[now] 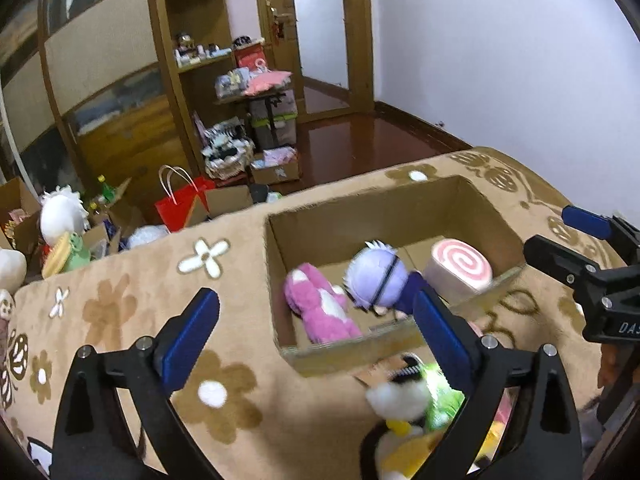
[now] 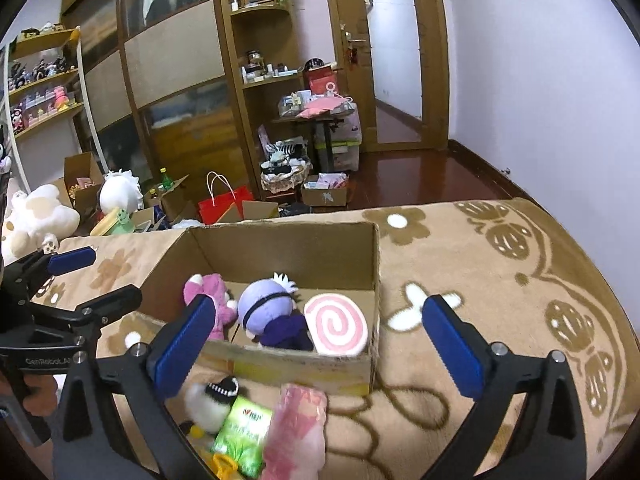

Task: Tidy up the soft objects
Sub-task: 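Withdraw both tools from the box toward the remaining toys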

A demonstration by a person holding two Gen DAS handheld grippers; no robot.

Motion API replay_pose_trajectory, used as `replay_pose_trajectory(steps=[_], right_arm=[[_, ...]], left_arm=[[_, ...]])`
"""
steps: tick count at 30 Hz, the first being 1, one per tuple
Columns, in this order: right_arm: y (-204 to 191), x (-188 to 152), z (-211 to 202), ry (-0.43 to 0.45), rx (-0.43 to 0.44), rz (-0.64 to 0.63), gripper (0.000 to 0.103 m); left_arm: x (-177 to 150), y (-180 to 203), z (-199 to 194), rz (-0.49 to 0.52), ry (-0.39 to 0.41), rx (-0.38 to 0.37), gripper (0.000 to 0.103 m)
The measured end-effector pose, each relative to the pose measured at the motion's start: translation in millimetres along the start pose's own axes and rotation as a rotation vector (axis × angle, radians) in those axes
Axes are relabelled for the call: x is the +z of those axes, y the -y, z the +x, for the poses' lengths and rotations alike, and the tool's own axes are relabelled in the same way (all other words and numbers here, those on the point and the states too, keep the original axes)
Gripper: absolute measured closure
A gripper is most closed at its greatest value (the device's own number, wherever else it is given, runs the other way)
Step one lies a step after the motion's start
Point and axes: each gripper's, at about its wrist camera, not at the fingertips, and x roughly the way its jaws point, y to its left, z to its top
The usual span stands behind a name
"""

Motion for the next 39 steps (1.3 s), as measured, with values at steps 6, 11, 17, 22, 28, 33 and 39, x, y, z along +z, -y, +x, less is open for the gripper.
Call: replay_pose_trajectory(steps=[6, 11, 17, 22, 28, 33, 39], right_arm=[[0, -9, -29, -0.021, -0.009, 0.027, 0.000], [-3, -16, -48, -0.045, 0.000, 0.044, 0.000], [-2, -23, -61, -0.086, 0.026, 0.091, 0.000], [-2, -34, -62, -0.148, 0.031, 0.106, 0.000], [-6, -42, -56, -0.197, 0.021, 0.087, 0.000], [-2, -48, -44, -0.239, 0.018, 0.110, 0.000], [4, -54, -25, -0.315, 0.021, 0.142, 0.000]], left_arm=[[-11, 0, -21, -0.056, -0.052, -0.052, 0.006], [-19, 3, -41, -0.072, -0.095, -0.060, 0.006], [-34, 11, -57, -0.075, -0.125, -0.011, 0.006], [-47, 13, -59, -0.120, -0.156, 0.007, 0.006], [-56, 15, -56, -0.176, -0.164, 0.041, 0.006], [-64, 25, -47, -0.161, -0.194, 0.035, 0.006], [-71, 34, -33, -0.169, -0.226, 0.014, 0.006]])
